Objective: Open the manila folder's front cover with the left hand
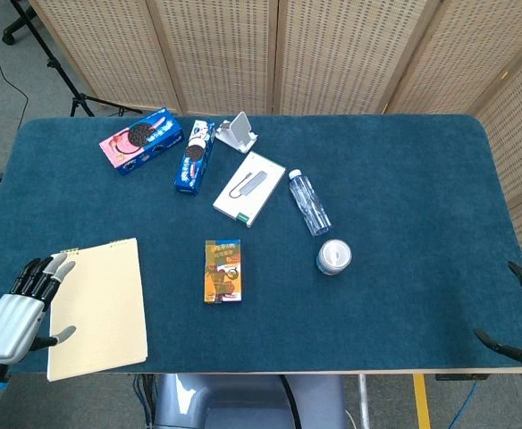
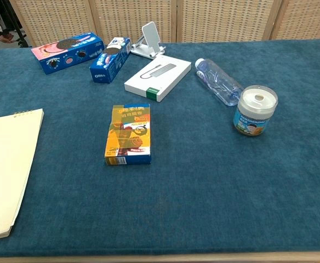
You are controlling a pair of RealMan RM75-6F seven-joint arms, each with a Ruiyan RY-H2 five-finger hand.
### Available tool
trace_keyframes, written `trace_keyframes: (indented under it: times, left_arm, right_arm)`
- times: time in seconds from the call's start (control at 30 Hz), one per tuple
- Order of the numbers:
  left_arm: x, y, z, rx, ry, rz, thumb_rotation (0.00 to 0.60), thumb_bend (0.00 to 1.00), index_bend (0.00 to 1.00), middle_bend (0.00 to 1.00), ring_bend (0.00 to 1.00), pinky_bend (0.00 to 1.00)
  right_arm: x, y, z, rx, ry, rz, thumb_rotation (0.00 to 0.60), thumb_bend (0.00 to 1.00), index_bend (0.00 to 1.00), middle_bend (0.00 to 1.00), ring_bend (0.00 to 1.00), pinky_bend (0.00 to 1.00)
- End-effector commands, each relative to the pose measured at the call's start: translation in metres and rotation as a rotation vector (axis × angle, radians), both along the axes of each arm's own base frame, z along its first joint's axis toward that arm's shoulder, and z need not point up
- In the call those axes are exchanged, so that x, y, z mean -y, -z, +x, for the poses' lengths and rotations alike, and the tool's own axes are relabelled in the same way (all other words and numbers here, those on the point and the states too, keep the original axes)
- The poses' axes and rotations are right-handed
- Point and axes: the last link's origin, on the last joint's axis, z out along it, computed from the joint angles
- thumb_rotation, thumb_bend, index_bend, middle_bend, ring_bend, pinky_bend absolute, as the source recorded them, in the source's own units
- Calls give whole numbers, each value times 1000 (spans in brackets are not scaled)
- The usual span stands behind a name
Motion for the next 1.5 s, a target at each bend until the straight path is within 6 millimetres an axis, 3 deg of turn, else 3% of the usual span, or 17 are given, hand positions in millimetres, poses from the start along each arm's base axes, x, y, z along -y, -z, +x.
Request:
trace_keyframes:
  times: [0.03,0.43,0.63,0.8,1.03,1.5]
  left_arm:
    - [0,0,0,-1,0,-1,600,0,0,0,0,0]
    - [8,4,-4,-10,-8,-35,600,0,0,0,0,0]
    - [47,37,-28,-59,62,-241,600,0,2,0,0,0]
    - [60,55,-39,-93,94,-270,600,0,48,0,0,0]
    - [63,82,-52,-117,116,-329,600,36,55,0,0,0]
    - [66,100,-61,-132,158,-350,600,161,55,0,0,0]
  right_arm:
    - [0,0,0,1,0,0,600,0,63,0,0,0]
    - [0,-1,0,5,2,1,600,0,63,0,0,0]
    - [-1,-2,1,10,0,1,600,0,63,0,0,0]
    - [-2,-4,1,17,2,-1,600,0,63,0,0,0]
    - [-1,-3,0,23,7,9,600,0,63,0,0,0]
    - [-1,-4,-1,31,12,13,600,0,63,0,0,0]
